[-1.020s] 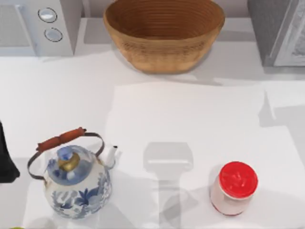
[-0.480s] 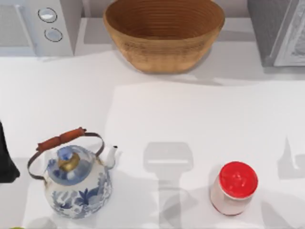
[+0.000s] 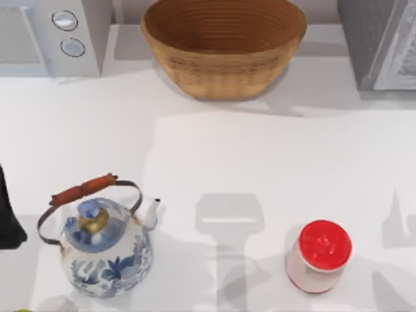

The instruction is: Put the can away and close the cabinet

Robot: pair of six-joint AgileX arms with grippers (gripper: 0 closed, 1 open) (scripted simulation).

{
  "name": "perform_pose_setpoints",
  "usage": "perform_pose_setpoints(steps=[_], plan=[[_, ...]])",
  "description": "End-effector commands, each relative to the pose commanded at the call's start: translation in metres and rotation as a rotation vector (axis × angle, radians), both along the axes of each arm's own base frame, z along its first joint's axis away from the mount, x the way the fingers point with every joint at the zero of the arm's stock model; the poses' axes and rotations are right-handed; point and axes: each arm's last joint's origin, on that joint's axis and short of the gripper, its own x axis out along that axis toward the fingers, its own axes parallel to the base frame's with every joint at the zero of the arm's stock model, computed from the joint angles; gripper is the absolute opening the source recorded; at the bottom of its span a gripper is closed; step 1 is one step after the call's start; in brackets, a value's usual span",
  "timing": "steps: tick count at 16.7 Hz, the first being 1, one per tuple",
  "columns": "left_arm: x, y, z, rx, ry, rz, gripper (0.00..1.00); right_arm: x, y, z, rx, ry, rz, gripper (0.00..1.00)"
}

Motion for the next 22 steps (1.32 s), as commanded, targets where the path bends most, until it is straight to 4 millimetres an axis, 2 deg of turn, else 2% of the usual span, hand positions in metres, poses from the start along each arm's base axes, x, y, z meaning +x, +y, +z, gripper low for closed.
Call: perform_pose_setpoints(steps=[5,10,13,16,19,22], plan=[[0.000,0.000,0.000,0.000,0.000,0.000,1.00,0.005,-0.006,0.010,-0.001,-0.015,0.013,1.00],[0.000,0.000,0.000,0.000,0.000,0.000,1.00,0.028,-0.033,0.027,0.002,0.000,0.024,1.00],[0.000,0.000,0.000,0.000,0.000,0.000,1.00,0.047,-0.064,0.030,0.016,0.025,0.027,1.00],[0.000,0.000,0.000,0.000,0.000,0.000,1.00,0.061,-0.104,0.025,0.032,0.038,0.033,1.00],[0.000,0.000,0.000,0.000,0.000,0.000,1.00,0.063,-0.145,0.015,0.037,0.034,0.030,1.00],[0.000,0.000,0.000,0.000,0.000,0.000,1.00,0.057,-0.178,0.005,0.024,0.018,0.018,1.00]])
